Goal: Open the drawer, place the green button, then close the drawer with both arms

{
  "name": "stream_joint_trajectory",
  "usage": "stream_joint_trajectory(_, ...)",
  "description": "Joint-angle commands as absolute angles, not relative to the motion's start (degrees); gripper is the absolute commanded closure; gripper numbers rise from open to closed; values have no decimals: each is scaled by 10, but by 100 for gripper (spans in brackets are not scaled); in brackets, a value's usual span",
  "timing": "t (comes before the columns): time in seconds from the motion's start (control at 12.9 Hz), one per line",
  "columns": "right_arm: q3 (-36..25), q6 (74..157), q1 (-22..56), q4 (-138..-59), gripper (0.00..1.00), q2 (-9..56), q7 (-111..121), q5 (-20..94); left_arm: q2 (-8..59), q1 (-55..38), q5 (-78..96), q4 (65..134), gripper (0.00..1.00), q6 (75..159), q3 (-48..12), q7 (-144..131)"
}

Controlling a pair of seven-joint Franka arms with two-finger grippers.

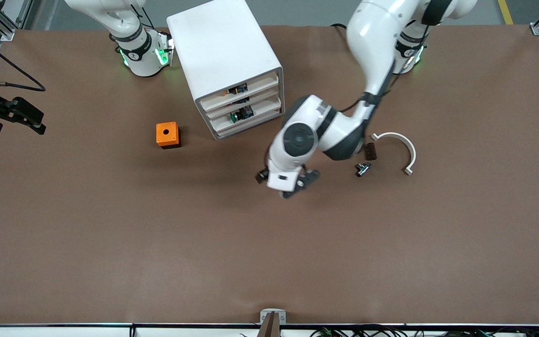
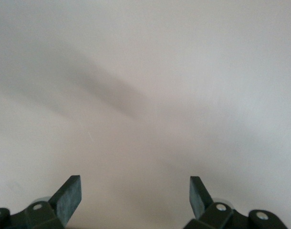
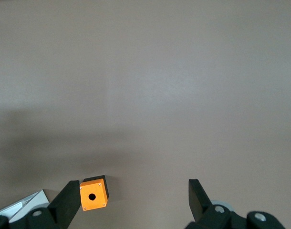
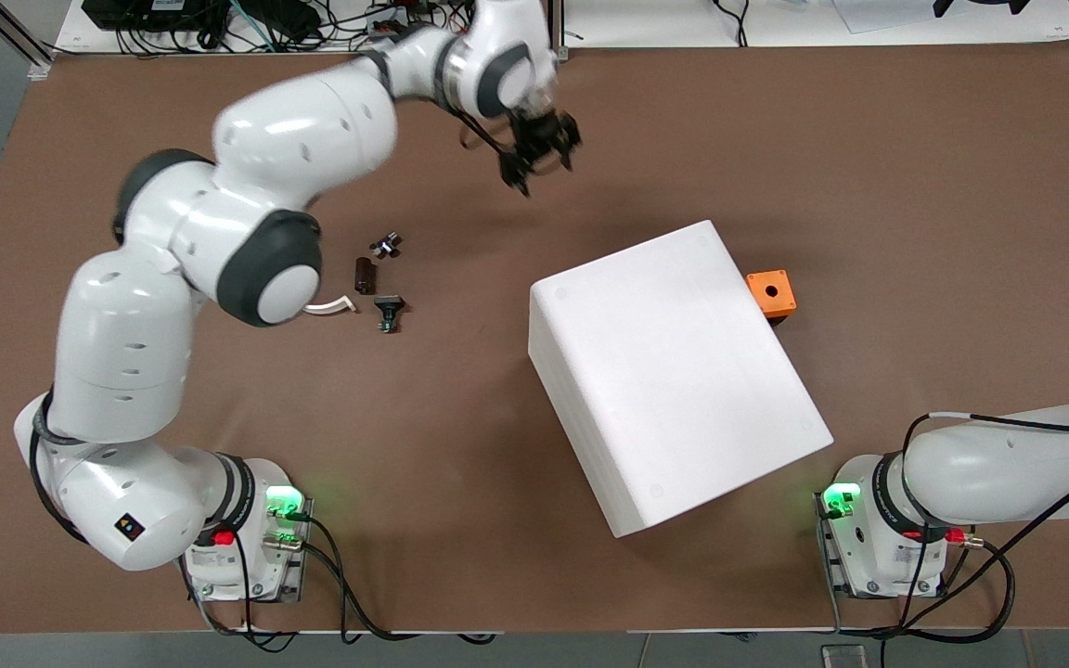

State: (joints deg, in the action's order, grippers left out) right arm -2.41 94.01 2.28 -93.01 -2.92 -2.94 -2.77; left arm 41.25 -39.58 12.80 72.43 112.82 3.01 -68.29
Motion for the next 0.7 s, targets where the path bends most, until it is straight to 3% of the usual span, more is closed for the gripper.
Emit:
stream_joint_trajectory(0.0, -19, 945, 5, -940, 0, -38, -23, -16, 344, -347, 58, 742, 0, 1075, 32, -683)
stream_joint_trajectory(0.62, -18, 941, 5, -940, 0, -38, -24, -16, 217, -131, 13, 741, 0, 966, 32, -353)
